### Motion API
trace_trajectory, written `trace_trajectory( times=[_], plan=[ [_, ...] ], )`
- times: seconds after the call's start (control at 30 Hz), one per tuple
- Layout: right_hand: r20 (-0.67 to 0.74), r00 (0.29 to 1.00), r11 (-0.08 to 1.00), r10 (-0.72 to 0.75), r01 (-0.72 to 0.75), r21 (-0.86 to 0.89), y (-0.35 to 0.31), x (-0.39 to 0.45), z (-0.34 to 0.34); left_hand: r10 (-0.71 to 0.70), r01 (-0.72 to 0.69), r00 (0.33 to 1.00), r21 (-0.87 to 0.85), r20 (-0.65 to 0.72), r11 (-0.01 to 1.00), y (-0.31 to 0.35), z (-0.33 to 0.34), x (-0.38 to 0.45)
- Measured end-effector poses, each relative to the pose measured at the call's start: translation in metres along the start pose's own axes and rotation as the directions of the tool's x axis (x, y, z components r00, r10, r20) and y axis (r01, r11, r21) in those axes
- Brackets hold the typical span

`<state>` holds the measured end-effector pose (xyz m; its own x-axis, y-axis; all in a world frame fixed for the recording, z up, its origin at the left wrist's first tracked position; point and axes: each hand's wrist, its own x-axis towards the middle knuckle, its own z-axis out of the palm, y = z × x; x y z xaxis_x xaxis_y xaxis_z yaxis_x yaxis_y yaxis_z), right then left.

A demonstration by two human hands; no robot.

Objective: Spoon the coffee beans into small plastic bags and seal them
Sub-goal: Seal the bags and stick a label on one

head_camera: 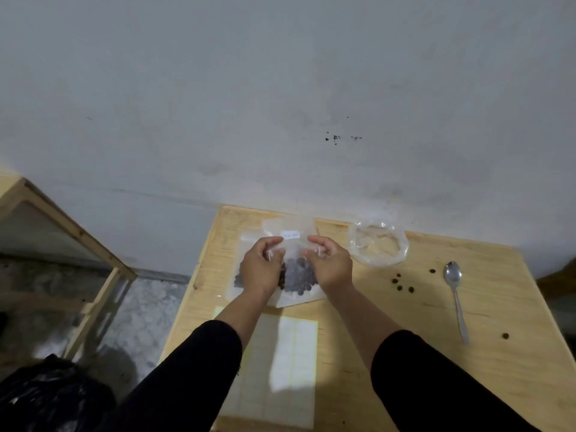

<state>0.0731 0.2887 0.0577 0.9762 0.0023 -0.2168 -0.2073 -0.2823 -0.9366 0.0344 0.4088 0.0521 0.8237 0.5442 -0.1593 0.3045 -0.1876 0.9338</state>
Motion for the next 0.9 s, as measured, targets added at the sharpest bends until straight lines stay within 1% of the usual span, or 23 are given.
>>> trace_trajectory(
  times=[0.1, 0.2, 0.33, 0.5, 0.57, 0.73, 0.9],
  plan=[
    [0.010, 1.000, 0.999, 0.029, -0.029, -0.023, 0.007, 0.017, 0.002, -0.012, 0.013, 1.000, 0.078, -0.010, 0.997, -0.005, 0.008, 0.007],
    [-0.001, 1.000, 0.997, 0.021, -0.021, -0.070, 0.014, 0.032, 0.000, -0.022, 0.021, 1.000, 0.154, 0.007, 0.988, -0.009, 0.018, 0.014],
    [0.020, 1.000, 0.981, -0.011, 0.014, -0.195, 0.026, 0.047, -0.004, -0.071, 0.069, 0.997, 0.171, 0.007, 0.983, -0.016, 0.034, 0.017],
    [0.039, 0.999, 0.948, 0.012, 0.001, -0.320, 0.035, 0.060, -0.006, -0.098, 0.093, 0.995, 0.266, 0.005, 0.960, -0.021, 0.047, 0.021],
    [0.036, 0.999, 0.949, 0.027, -0.014, -0.314, 0.038, 0.063, -0.006, -0.105, 0.101, 0.995, 0.299, -0.003, 0.949, -0.018, 0.051, 0.022],
    [0.036, 0.994, 0.972, 0.101, -0.091, -0.218, 0.043, 0.065, -0.004, -0.134, 0.135, 0.991, 0.335, -0.025, 0.933, -0.012, 0.059, 0.022],
    [0.026, 0.990, 0.973, 0.139, -0.132, -0.188, 0.046, 0.067, -0.005, -0.153, 0.155, 0.988, 0.352, -0.034, 0.923, -0.011, 0.062, 0.021]
  ],
)
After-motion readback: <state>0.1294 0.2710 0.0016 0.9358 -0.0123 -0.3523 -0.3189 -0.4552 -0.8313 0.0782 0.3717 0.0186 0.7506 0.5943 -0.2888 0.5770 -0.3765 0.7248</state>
